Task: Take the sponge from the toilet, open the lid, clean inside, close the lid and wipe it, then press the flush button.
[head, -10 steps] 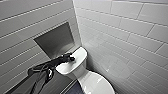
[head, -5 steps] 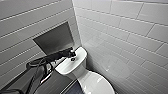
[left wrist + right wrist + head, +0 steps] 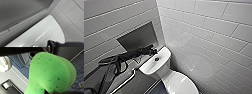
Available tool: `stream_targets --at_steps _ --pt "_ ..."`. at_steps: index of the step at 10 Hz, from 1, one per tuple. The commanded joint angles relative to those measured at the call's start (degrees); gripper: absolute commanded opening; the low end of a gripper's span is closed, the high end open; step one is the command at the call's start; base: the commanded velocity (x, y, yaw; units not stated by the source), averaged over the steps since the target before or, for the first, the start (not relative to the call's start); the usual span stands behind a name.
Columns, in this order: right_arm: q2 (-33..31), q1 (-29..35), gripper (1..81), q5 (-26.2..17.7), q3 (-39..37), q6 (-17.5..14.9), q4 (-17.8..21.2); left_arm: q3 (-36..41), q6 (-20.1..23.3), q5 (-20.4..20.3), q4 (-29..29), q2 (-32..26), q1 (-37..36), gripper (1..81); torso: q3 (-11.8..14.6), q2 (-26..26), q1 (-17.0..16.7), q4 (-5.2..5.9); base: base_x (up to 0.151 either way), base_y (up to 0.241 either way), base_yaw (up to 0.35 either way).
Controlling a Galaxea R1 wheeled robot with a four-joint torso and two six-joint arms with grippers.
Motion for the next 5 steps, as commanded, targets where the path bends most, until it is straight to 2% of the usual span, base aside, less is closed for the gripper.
stream_targets --at_steps 1,3,5 --pt "0.73 -0.98 1.0 -4.62 0.89 -0.05 0.10 26.86 0.57 2.47 -2.23 -16.97 -10.40 1.0 0.00 0.00 0.00 0.00 0.000 0.000 0.000" --pt "0.65 -0.55 1.0 -4.62 0.81 -0.05 0.10 42.99 0.57 4.93 -1.71 -26.56 -9.87 1.0 0.00 0.00 0.02 0.00 0.000 0.000 0.000" --pt "0.64 0.07 1.0 -4.62 0.80 0.03 0.18 54.35 0.57 5.20 -1.54 -35.28 -7.26 1.0 0.00 0.00 0.02 0.00 0.000 0.000 0.000"
